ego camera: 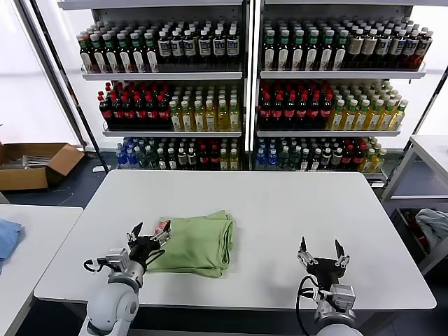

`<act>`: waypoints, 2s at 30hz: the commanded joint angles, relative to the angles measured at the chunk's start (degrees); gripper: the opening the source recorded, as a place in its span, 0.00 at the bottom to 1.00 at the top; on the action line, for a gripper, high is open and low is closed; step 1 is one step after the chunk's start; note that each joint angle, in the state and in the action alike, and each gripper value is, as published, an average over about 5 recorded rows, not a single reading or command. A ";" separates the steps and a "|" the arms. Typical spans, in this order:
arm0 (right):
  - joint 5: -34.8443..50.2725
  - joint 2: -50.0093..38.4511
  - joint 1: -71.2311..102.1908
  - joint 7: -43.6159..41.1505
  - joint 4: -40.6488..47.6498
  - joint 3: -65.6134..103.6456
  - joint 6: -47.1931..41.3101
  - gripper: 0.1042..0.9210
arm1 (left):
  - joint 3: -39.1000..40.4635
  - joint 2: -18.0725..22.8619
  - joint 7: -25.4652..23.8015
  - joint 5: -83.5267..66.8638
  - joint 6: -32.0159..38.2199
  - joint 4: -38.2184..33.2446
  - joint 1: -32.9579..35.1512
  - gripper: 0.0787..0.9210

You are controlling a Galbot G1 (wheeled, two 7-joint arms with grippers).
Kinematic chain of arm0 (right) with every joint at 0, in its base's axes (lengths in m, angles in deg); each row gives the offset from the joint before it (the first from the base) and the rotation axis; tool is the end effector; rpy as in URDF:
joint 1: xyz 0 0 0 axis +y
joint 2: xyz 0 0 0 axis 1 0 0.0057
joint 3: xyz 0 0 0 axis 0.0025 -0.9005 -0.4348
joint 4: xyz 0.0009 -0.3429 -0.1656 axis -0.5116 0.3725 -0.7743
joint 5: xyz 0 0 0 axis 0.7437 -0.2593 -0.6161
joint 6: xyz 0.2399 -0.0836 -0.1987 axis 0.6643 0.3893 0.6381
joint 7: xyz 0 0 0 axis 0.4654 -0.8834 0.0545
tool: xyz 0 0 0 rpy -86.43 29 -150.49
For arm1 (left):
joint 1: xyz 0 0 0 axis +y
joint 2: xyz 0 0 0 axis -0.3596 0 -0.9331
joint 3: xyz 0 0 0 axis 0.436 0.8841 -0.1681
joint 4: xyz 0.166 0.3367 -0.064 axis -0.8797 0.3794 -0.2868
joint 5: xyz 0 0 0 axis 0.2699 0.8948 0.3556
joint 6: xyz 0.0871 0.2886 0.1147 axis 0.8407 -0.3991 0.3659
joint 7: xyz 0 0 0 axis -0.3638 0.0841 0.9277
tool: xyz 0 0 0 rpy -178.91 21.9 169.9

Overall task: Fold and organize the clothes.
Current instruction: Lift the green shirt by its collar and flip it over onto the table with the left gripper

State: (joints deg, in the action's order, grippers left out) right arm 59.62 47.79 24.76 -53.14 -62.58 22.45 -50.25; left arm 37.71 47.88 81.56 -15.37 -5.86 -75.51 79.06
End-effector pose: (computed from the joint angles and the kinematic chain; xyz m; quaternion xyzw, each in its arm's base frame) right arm 0.1579 -0.0198 -0.3037 -0.0858 -0.9904 0.0225 0.1064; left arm 0.2538 0.0598 -0.3280 -0.0182 -0.9866 0.0413 0.1565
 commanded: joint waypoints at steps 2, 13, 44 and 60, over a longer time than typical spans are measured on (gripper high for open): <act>0.41 0.04 -0.42 -0.11 -0.19 -0.03 -0.24 0.88 | -1.82 -1.07 -0.82 1.22 -0.12 5.64 0.05 0.88; -0.39 1.10 0.11 -0.21 0.17 -0.19 -0.23 0.88 | -0.90 -1.25 -3.96 0.48 -0.35 6.95 0.50 0.88; -1.22 1.24 0.05 -0.23 0.00 0.21 -0.32 0.88 | -1.47 -0.91 -8.60 -1.15 0.54 6.81 0.91 0.06; -0.42 0.60 -1.69 -0.14 1.19 0.00 -0.36 0.88 | -23.88 -36.68 -12.84 -9.06 3.36 14.88 -1.00 0.05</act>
State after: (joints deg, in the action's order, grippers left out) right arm 59.05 48.40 23.39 -53.31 -61.62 22.46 -50.64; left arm 27.12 35.95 71.84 -20.74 -4.93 -67.97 79.10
